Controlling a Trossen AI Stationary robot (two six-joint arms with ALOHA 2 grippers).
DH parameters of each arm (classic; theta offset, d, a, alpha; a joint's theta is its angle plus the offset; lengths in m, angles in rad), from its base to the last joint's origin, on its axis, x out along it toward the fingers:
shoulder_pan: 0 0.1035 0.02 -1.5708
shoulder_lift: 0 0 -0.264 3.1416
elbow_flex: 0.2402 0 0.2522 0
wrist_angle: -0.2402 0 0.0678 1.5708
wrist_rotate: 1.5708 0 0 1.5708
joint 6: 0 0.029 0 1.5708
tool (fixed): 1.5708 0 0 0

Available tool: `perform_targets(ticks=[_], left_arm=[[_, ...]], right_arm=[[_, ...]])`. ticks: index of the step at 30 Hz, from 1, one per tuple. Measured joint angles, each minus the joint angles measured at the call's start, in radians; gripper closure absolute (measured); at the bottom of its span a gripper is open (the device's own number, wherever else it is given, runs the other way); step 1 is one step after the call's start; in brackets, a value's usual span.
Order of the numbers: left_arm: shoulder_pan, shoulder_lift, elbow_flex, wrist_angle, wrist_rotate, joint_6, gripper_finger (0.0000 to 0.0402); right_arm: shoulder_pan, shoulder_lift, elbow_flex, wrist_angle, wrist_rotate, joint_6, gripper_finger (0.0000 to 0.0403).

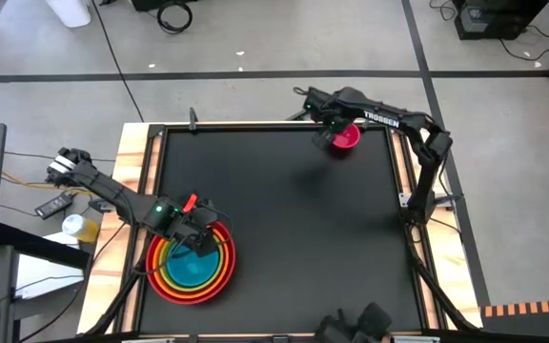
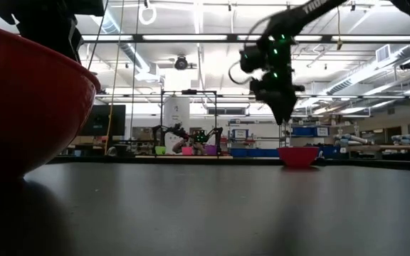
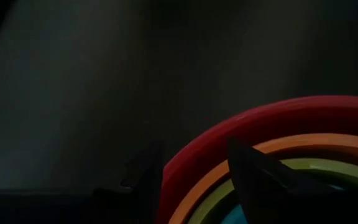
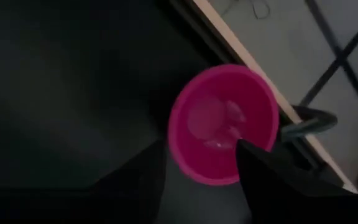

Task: Nest bowls inside each other
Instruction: Stack the pink bowl on top of the blue bowl

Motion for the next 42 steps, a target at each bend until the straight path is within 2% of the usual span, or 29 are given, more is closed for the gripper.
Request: perform_targets(ticks=[5, 11, 16, 20, 24, 26, 30, 35, 42], left_arm=[[-0.005, 0.000, 0.000, 0.001, -0.001, 0.000, 0.0221], [-0.004, 0.000, 0.000, 0.002, -0.003, 0.003, 0.0221], [-0.003, 0.000, 0.000, 0.011, -0.003, 0.004, 0.0221], [-0.002, 0.000, 0.000, 0.025, -0.003, 0.004, 0.0221], [-0.002, 0.000, 0.000, 0.024, -0.003, 0.004, 0.0221], [-0.002, 0.000, 0.005, 0.018, -0.003, 0.004, 0.0221], [-0.002, 0.000, 0.073, -0.078, 0.009, 0.004, 0.0221], [-0.009, -0.001, 0.207, -0.193, -0.011, 0.004, 0.0221], [-0.041, -0.002, 0.370, -0.233, -0.131, 0.055, 0.0221]], right_arm=[[-0.072, 0.001, -0.137, 0.159, -0.072, -0.052, 0.0209], [-0.088, 0.001, -0.255, 0.324, -0.142, -0.106, 0.0210], [-0.097, 0.001, -0.315, 0.403, -0.109, -0.115, 0.0219], [-0.117, 0.001, -0.339, 0.412, -0.099, -0.115, 0.0269], [-0.128, 0.001, -0.342, 0.399, -0.108, -0.096, 0.0369], [-0.114, -0.005, -0.342, 0.382, -0.114, -0.089, 0.0380], [0.004, -0.035, -0.343, 0.357, -0.114, -0.086, 0.0366], [0.231, -0.103, -0.343, 0.420, -0.119, -0.039, 0.0380], [0.554, -0.140, -0.342, 0.807, -0.194, -0.004, 0.0380]])
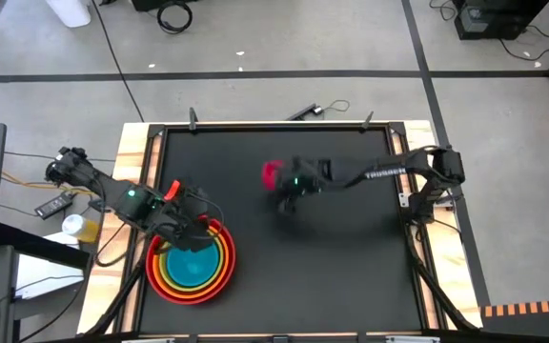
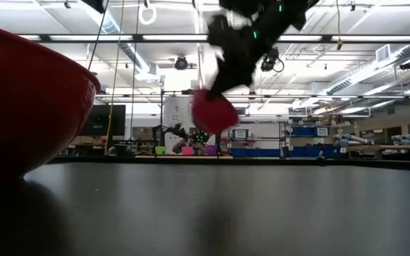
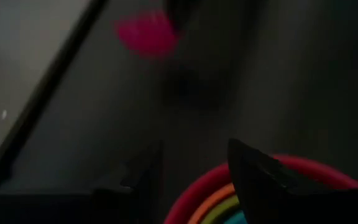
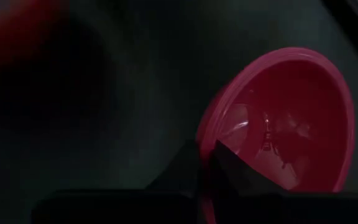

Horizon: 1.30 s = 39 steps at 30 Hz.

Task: Nest bowls inside each other
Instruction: Stack the pink bowl on top of the blue bowl, then return to Home Position

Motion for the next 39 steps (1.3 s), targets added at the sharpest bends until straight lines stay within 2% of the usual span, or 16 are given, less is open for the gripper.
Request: perform_targets(ticks=[4, 8, 14, 18, 23, 31, 35, 39], left_arm=[[-0.001, -0.001, 0.032, -0.001, -0.037, 0.008, 0.0221], [0.011, 0.000, 0.032, -0.002, -0.041, 0.025, 0.0221], [0.049, 0.000, 0.032, 0.002, -0.041, 0.058, 0.0221], [0.066, 0.000, 0.032, 0.003, -0.041, 0.061, 0.0221], [0.062, 0.001, 0.032, -0.020, -0.023, 0.060, 0.0221], [0.047, 0.001, 0.032, -0.037, -0.020, 0.039, 0.0221], [0.047, 0.001, 0.032, -0.043, -0.021, 0.027, 0.0221], [0.036, 0.001, 0.032, -0.053, -0.021, 0.023, 0.0221]], right_arm=[[0.129, 0.007, 0.000, 0.203, 0.001, -0.057, 0.0380], [0.210, 0.007, 0.000, 0.386, -0.002, -0.098, 0.0380], [0.261, 0.103, 0.010, 0.681, -0.117, -0.125, 0.0380], [0.262, 0.232, 0.093, 0.689, -0.188, -0.149, 0.0380], [0.281, 0.363, 0.220, 0.693, -0.249, -0.285, 0.0379], [0.294, 0.547, 0.468, 0.617, -0.379, -0.310, 0.0369], [0.294, 0.607, 0.564, 0.522, -0.378, -0.298, 0.0335], [0.296, 0.609, 0.588, 0.421, -0.357, -0.296, 0.0268]])
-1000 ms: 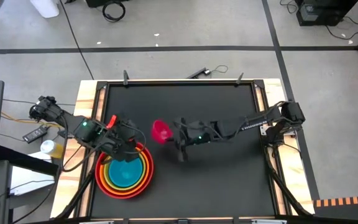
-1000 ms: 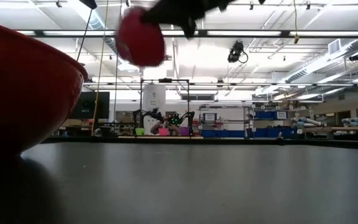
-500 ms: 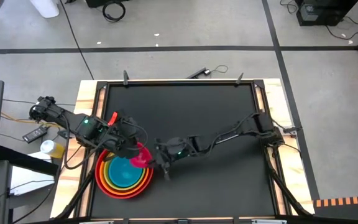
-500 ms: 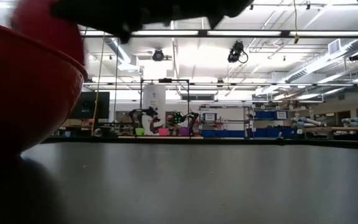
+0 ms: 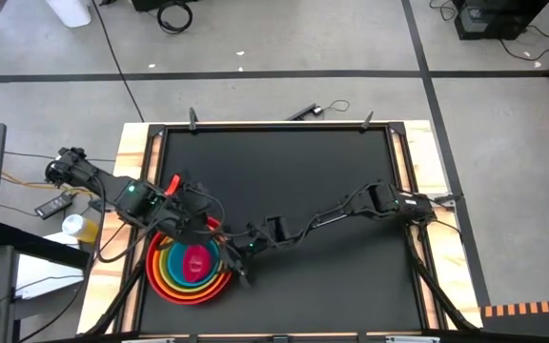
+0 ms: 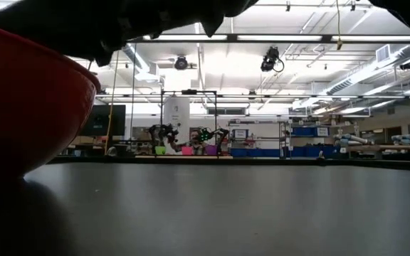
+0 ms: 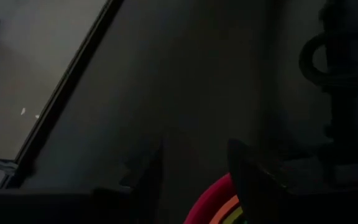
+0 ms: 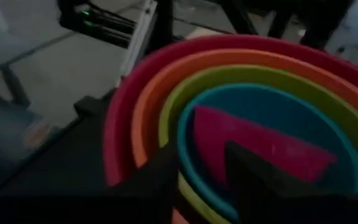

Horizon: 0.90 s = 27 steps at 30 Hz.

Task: Nest bowls inside each other
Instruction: Return to Home Position

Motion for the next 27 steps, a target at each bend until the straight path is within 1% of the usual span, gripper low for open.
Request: perform_targets(ticks=[2, 4, 5, 8, 10, 12, 14, 16, 18, 22, 27], left_arm=[[-0.002, 0.001, 0.000, -0.002, 0.001, -0.005, 0.0221], [-0.006, 0.003, 0.000, -0.003, -0.009, -0.019, 0.0221], [-0.007, 0.004, 0.000, -0.004, -0.021, -0.024, 0.0221], [-0.029, 0.006, -0.019, 0.013, -0.064, -0.056, 0.0221], [-0.039, 0.007, -0.049, 0.035, -0.109, -0.073, 0.0221], [-0.046, 0.006, -0.095, 0.077, -0.152, -0.090, 0.0221], [-0.049, 0.007, -0.154, 0.134, -0.178, -0.091, 0.0221], [-0.050, 0.007, -0.212, 0.197, -0.182, -0.085, 0.0221], [-0.050, 0.007, -0.274, 0.254, -0.191, -0.093, 0.0221], [-0.048, 0.008, -0.370, 0.359, -0.241, -0.105, 0.0221], [-0.016, 0.007, -0.421, 0.444, -0.258, -0.093, 0.0221]], right_arm=[[0.004, -0.014, 0.001, -0.060, 0.087, 0.005, 0.0231], [0.009, -0.034, 0.000, -0.112, 0.214, 0.007, 0.0201], [0.015, -0.052, 0.000, -0.167, 0.285, 0.008, 0.0190], [0.030, -0.101, 0.000, -0.280, 0.461, 0.035, 0.0173], [0.038, -0.136, -0.012, -0.364, 0.525, 0.050, 0.0172], [0.042, -0.184, -0.060, -0.404, 0.549, 0.073, 0.0174], [0.044, -0.239, -0.133, -0.427, 0.550, 0.104, 0.0179], [0.041, -0.307, -0.234, -0.427, 0.536, 0.129, 0.0183], [0.035, -0.385, -0.358, -0.386, 0.536, 0.186, 0.0187], [0.033, -0.552, -0.647, -0.186, 0.545, 0.264, 0.0194], [0.040, -0.746, -0.965, 0.156, 0.553, 0.346, 0.0197]])
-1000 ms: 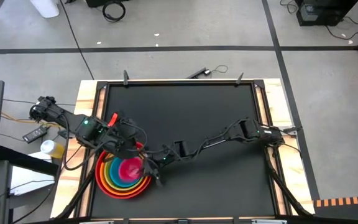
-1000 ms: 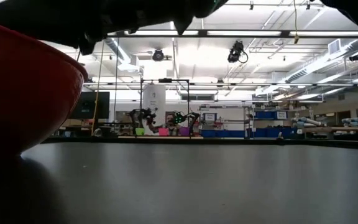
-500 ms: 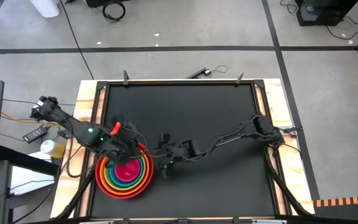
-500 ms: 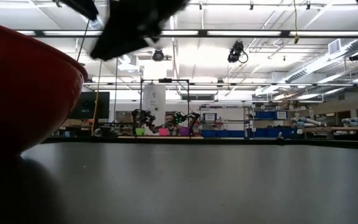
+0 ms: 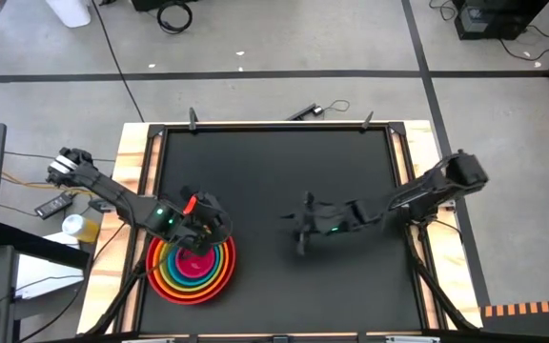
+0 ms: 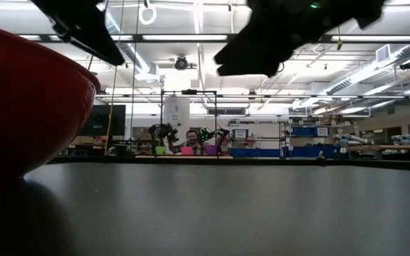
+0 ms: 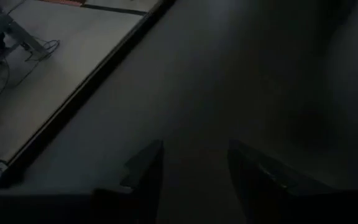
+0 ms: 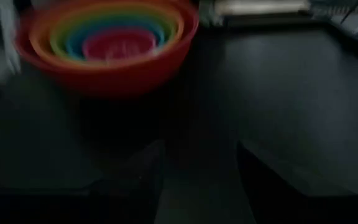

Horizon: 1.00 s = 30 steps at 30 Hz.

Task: Nest bowls inside each other
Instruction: Return to Home Position

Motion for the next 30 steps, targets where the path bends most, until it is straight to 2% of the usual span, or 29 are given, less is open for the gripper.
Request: perform_targets(ticks=[3, 6, 10, 14, 18, 22, 26, 30], left_arm=[[0.026, 0.000, -0.029, 0.126, -0.005, 0.071, 0.0221], [0.050, 0.000, -0.077, 0.352, 0.017, 0.209, 0.0221], [0.087, 0.000, -0.155, 0.709, 0.158, 0.425, 0.0221], [0.117, 0.000, -0.197, 0.923, 0.275, 0.555, 0.0221], [0.138, -0.009, -0.181, 0.927, 0.288, 0.667, 0.0221], [0.157, -0.091, -0.118, 0.896, 0.287, 0.725, 0.0221], [0.132, -0.214, -0.115, 0.884, 0.288, 0.766, 0.0221], [0.044, -0.383, -0.198, 0.892, 0.253, 0.819, 0.0221]], right_arm=[[0.001, -0.082, -0.150, 0.199, 0.000, 0.038, 0.0197], [0.001, -0.153, -0.254, 0.331, 0.003, 0.061, 0.0197], [0.005, -0.248, -0.326, 0.362, 0.003, 0.062, 0.0197], [0.024, -0.342, -0.362, 0.363, 0.004, 0.055, 0.0197], [0.049, -0.432, -0.377, 0.356, -0.009, -0.008, 0.0197], [0.075, -0.530, -0.394, 0.347, -0.032, -0.082, 0.0197], [0.095, -0.652, -0.438, 0.350, -0.022, -0.118, 0.0197], [0.128, -0.780, -0.532, 0.366, -0.022, -0.158, 0.0197]])
